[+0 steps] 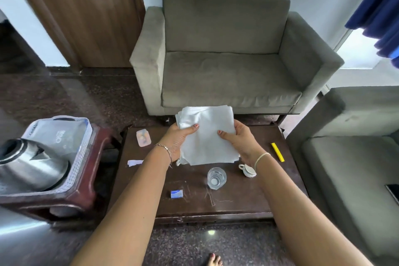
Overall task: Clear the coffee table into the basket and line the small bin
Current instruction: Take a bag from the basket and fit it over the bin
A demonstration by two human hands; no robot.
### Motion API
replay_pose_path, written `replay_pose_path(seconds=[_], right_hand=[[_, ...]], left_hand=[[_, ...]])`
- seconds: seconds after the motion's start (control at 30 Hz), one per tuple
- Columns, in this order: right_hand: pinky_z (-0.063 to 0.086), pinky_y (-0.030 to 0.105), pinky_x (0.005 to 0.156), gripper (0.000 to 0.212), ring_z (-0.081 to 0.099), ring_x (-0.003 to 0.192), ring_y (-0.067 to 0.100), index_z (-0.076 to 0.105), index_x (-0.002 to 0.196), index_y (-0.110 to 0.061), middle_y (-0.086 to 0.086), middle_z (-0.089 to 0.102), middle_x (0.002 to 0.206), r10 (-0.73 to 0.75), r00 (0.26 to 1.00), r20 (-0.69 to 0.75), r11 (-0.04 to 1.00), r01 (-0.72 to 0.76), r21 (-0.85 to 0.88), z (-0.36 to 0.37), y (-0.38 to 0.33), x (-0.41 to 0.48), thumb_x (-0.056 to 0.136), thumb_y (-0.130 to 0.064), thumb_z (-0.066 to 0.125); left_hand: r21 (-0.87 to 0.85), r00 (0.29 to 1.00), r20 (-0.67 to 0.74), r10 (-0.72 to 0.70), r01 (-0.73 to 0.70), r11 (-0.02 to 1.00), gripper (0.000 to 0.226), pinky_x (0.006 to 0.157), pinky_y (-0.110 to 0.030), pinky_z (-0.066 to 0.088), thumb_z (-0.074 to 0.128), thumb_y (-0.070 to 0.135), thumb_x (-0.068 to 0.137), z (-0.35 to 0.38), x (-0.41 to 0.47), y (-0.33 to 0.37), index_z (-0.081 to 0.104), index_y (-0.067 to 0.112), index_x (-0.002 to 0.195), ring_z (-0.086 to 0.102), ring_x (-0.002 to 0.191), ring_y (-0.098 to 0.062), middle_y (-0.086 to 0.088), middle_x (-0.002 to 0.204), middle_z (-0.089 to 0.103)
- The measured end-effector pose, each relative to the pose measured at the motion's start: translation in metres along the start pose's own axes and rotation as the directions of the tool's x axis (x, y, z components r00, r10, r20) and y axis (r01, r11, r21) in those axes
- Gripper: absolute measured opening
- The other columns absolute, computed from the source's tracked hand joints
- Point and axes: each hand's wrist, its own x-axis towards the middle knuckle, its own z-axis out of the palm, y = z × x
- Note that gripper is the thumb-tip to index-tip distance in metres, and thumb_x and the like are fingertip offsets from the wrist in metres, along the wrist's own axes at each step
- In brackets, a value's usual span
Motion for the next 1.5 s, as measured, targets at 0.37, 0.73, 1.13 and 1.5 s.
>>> replay_pose_path(seconds=[0.37, 0.73, 1.13, 1.5], right_hand=[[0.057, 0.028, 0.072, 0.018, 0.068, 0.085, 0.019, 0.065, 0.092, -0.025, -0.004, 0.072, 0.091, -0.097, 0.989, -0.110, 0.966, 0.067, -0.250, -0.034, 0.013, 0.044, 0.091, -0.008, 0.059], [0.046, 0.035, 0.073, 0.014, 0.058, 0.089, 0.027, 0.047, 0.105, -0.041, -0.002, 0.061, 0.097, -0.108, 0.991, -0.074, 0.817, 0.046, -0.574, -0.034, 0.024, 0.121, 0.099, -0.031, 0.038], [0.038, 0.029, 0.077, 0.042, 0.058, 0.104, 0.036, 0.048, 0.131, -0.012, 0.016, 0.063, 0.116, 0.158, 0.975, -0.153, 0.596, -0.218, -0.773, -0.049, 0.075, 0.168, 0.089, -0.017, 0.052], [0.046, 0.034, 0.085, 0.027, 0.056, 0.095, 0.032, 0.059, 0.112, -0.009, 0.016, 0.059, 0.109, 0.177, 0.940, -0.291, 0.682, -0.330, -0.652, -0.030, 0.131, 0.180, 0.087, -0.008, 0.048]], left_hand=[[0.175, 0.998, 0.025, -0.063, 0.057, 0.983, 0.034, 0.083, -0.042, 0.056, 0.068, 0.014, 0.088, 0.033, 0.038, -0.017, 0.064, 0.001, 0.119, 0.067, 0.100, -0.033, -0.019, 0.115, 0.068], [0.559, 0.989, -0.110, 0.098, -0.020, 0.829, 0.018, 0.091, -0.040, 0.053, 0.064, 0.022, 0.090, 0.022, 0.124, -0.024, 0.069, 0.012, 0.105, 0.066, 0.099, -0.026, -0.008, 0.108, 0.071], [0.712, 0.968, -0.214, 0.129, 0.064, 0.699, 0.023, 0.070, -0.027, 0.043, 0.062, 0.023, 0.090, 0.039, 0.192, -0.057, 0.069, 0.007, 0.103, 0.063, 0.088, -0.027, -0.012, 0.100, 0.071], [0.686, 0.968, -0.251, -0.009, 0.184, 0.704, 0.030, 0.086, -0.043, 0.056, 0.065, 0.022, 0.086, 0.031, 0.221, -0.111, 0.065, 0.006, 0.111, 0.065, 0.099, -0.035, -0.016, 0.107, 0.070]])
